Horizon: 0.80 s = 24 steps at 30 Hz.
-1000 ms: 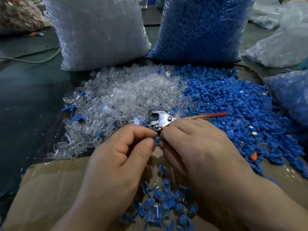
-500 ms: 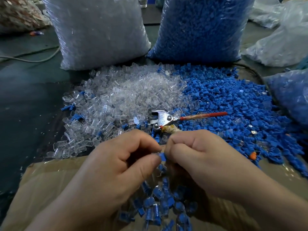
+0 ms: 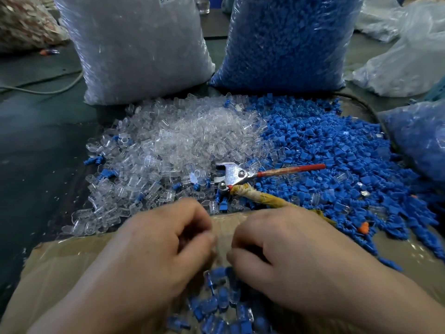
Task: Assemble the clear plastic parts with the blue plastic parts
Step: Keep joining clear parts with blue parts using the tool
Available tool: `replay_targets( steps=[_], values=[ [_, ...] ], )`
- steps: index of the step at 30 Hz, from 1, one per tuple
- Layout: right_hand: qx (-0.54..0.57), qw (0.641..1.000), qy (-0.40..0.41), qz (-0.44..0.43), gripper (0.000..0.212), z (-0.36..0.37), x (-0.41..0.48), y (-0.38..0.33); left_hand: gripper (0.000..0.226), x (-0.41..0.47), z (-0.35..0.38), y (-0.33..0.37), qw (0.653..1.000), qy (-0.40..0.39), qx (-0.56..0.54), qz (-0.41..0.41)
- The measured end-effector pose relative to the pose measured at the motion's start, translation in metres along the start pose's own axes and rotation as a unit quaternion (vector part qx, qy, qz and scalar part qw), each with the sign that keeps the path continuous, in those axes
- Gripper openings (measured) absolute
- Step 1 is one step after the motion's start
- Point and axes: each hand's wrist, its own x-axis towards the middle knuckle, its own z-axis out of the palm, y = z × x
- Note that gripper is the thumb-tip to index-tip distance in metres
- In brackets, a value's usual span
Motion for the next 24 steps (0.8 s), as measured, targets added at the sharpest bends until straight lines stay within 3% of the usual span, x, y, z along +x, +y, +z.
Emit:
replay_targets(
  steps=[3,7,13,21,24],
  values=[
    [-0.007,0.996,0.078,0.035,0.032,0.005,0.005,0.005,0.035,0.005,0.002,-0.007,0.994,0.071,0.063,-0.062],
    [-0.067,0.991,0.114,0.033,0.036,0.017,0.016,0.004,0.062,0.012,0.013,-0.003,0.975,0.062,0.199,-0.08],
    [-0.144,0.982,0.113,0.037,0.034,0.025,0.029,-0.002,0.029,0.016,0.02,0.002,0.978,0.076,0.191,-0.047],
    [-0.101,0.989,0.106,0.015,0.026,0.026,0.031,0.003,0.022,0.016,0.023,0.001,0.989,0.087,0.117,-0.033],
    [-0.072,0.989,0.126,-0.004,0.008,0.028,0.032,0.005,0.015,0.016,0.024,0.002,0.988,0.1,0.113,-0.02]
  ],
)
